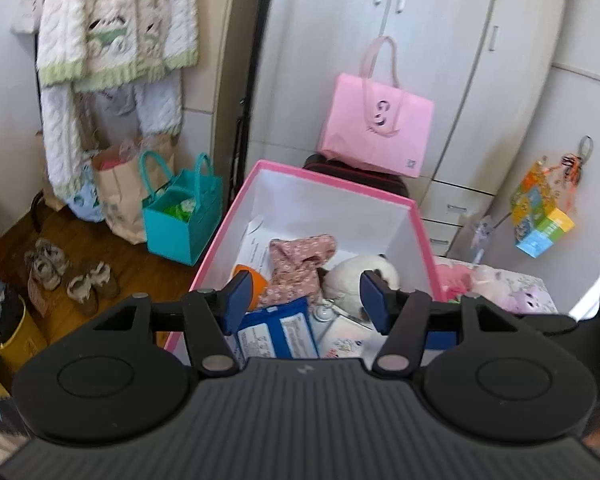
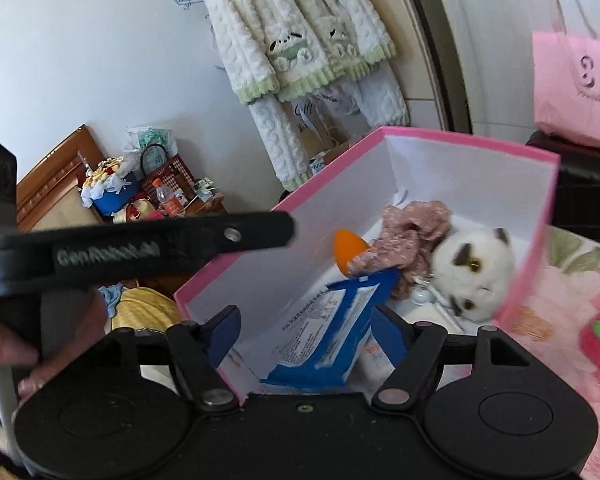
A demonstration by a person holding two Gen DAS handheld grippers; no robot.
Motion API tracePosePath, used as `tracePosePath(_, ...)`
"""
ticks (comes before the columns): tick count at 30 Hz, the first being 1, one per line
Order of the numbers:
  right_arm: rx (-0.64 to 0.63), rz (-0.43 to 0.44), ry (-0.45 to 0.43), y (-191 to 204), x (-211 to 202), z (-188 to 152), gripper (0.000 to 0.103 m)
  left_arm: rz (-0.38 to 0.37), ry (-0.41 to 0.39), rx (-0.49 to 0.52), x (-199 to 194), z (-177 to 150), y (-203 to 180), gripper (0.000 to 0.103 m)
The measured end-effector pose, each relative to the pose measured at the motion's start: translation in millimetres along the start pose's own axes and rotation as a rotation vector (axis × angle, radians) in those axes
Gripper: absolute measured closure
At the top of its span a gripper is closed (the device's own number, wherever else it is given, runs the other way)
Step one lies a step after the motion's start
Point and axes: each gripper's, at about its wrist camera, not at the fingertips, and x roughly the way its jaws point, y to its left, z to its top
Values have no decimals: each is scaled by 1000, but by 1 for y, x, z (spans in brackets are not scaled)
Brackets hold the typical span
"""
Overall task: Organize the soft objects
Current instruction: 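Withdraw both grippers from the box back over the bed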
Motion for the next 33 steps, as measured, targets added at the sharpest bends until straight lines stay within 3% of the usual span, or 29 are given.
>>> tracePosePath(8,1,-46,-64,-23,-83,-11,26,-102,-29,137,-40,-3,-35,41)
tracePosePath(15,-20,-173,-128,-40,-156,-28,26,-250,-30,202,-63,-6,-67,40)
tracePosePath(18,-27,-206,-147,-46,-180,-38,26,-277,-44,237,-66,-9,-84,40)
tracePosePath(27,-12,-307,-196,-66,-229,-64,26,-379,-15,332,-58,-24,-136,39)
tracePosePath(33,-12,-308,-230,-86,-238,-75,25,-380,-7,379,-39,-36,-165,39)
